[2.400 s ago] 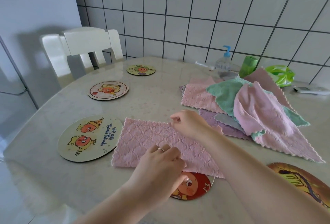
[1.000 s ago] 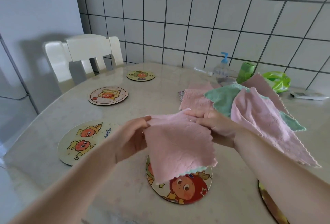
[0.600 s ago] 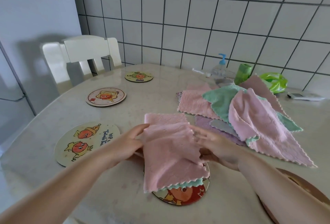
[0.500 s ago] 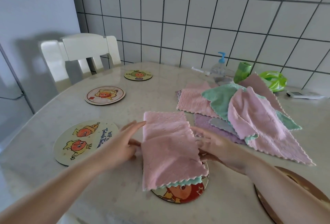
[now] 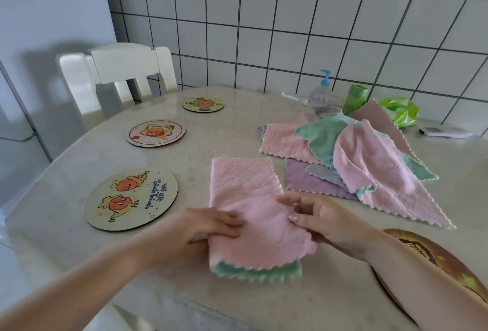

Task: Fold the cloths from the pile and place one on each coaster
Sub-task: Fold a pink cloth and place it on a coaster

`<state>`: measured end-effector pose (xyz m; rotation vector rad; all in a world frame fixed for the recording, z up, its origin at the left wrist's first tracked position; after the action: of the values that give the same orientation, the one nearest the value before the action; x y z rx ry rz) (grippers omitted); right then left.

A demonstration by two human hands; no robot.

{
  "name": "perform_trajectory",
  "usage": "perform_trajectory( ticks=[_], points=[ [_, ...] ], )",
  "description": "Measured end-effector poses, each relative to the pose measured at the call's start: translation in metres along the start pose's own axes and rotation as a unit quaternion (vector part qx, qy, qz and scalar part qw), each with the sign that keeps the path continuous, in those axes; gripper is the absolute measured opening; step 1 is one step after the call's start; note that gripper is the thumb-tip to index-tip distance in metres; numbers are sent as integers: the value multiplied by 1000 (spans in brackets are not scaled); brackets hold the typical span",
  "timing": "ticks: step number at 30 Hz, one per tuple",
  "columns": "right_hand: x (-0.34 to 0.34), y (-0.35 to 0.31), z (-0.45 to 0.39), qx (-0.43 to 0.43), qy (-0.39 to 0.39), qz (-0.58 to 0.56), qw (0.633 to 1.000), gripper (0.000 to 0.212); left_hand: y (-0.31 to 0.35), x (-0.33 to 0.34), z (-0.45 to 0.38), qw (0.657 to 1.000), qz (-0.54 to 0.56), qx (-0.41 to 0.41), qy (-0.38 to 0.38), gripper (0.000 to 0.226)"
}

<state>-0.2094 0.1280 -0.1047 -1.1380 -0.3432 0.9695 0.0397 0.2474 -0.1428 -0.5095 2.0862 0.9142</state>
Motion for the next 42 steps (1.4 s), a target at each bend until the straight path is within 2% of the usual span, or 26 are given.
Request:
perform_trajectory(
  ticks=[3,5,8,10,13,16,18,21,23,27,30,32,34,35,36,38,42],
  points=[
    [2,12,8,38,-20,10,999,37,1,3,9,999,2,-28,-20,69],
    [3,16,13,30,-13,65,997,46,5,1,8,999,3,-35,-21,62],
    [7,16,18,-23,27,165,986,55,8,3,7,997,30,-62,28,42],
    [9,17,19,-56,53,187,979,50,8,4,5,987,63,-129,69,28],
    [10,17,15,-116,110,229,960,38,9,-1,-7,966,86,-199,142,55],
    [8,14,6,-171,176,199,949,42,4,-6,-26,942,103,-255,190,41],
    [10,3,-1,-182,212,167,945,30,-4,-9,-35,931,110,-286,199,50],
    [11,-21,-15,-164,258,149,941,6,-17,-16,-46,902,153,-331,230,66],
    [8,-34,-32,-134,264,129,946,11,-25,-21,-55,881,177,-353,261,67],
    [-4,-47,-78,-57,309,106,943,30,-45,-27,-73,846,227,-383,294,42],
    [-10,-44,-111,-3,317,134,939,24,-58,-26,-79,831,251,-412,277,35],
    [-12,-39,-125,14,324,164,932,22,-65,-25,-79,831,241,-430,257,39],
    [-11,-36,-129,21,329,179,927,28,-67,-25,-76,829,249,-439,240,68],
    [-11,-36,-130,20,330,180,926,34,-67,-25,-76,835,259,-430,226,73],
    [-11,-36,-130,15,330,183,926,40,-68,-25,-75,848,261,-409,215,69],
    [-11,-39,-130,0,327,200,924,51,-64,-25,-76,877,227,-383,181,46],
    [-10,-42,-132,-27,319,244,915,53,-59,-23,-76,907,135,-365,158,47]
  ],
)
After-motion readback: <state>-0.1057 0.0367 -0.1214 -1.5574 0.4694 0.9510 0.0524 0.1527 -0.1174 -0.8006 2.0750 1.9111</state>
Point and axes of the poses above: each hand's wrist, its own z-axis away from the middle knuckle, its own x-axis out of the palm, y = z × x, the point moved 1 cm from there along -z, towards the middle knuckle, and after that the axes turned 14 degrees about x, right-handed, at the moved point
